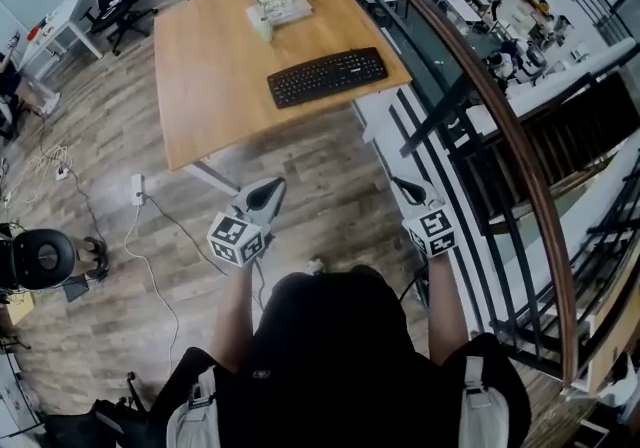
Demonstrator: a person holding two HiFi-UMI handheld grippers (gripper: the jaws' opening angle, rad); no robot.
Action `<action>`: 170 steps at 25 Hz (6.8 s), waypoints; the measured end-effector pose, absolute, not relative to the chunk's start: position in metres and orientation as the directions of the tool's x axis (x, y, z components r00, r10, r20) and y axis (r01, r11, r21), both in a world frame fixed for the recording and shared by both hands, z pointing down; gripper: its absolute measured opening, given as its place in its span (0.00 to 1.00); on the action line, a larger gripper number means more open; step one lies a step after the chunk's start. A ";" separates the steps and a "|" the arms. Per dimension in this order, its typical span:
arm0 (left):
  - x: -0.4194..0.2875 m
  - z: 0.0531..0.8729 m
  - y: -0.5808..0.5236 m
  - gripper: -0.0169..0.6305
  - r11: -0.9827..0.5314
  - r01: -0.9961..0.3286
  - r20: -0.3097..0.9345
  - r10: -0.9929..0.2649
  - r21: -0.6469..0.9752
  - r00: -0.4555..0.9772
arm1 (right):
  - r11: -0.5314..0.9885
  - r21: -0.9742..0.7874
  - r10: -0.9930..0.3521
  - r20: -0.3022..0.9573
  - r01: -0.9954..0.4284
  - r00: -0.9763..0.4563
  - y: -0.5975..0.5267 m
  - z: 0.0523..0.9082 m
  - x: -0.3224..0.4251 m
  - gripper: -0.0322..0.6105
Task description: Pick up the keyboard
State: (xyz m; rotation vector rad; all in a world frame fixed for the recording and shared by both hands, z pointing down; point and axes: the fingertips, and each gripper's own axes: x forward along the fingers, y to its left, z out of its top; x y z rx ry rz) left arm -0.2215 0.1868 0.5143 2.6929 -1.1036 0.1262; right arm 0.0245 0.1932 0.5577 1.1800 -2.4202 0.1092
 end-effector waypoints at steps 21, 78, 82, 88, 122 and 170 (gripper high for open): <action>-0.170 0.509 0.089 0.05 -0.634 -0.755 0.220 -0.723 0.167 0.655 | 0.644 0.059 -0.717 0.397 -0.763 -0.574 0.072 0.567 0.093 0.06; -0.164 0.561 -0.163 0.05 -0.354 -0.912 0.320 -0.857 0.206 0.405 | 0.831 0.065 -0.489 0.559 -0.553 -0.669 -0.210 0.607 0.132 0.06; -0.167 0.570 -0.190 0.05 -0.375 -0.904 0.330 -0.843 0.203 0.424 | 0.843 0.058 -0.465 0.578 -0.535 -0.670 -0.231 0.612 0.127 0.06; -0.182 0.583 -0.222 0.05 -0.380 -0.891 0.346 -0.824 0.249 0.448 | 0.845 0.024 -0.433 0.615 -0.534 -0.659 -0.259 0.623 0.117 0.06; -0.257 0.728 -0.290 0.29 -0.301 -0.855 0.567 -0.649 0.422 0.508 | 0.726 -0.075 -0.383 0.782 -0.684 -0.492 -0.362 0.754 0.105 0.26; -0.267 0.678 -0.324 0.53 -0.155 -0.935 0.510 -0.803 0.318 0.307 | 0.503 -0.295 -0.538 0.629 -0.812 -0.561 -0.378 0.710 0.109 0.49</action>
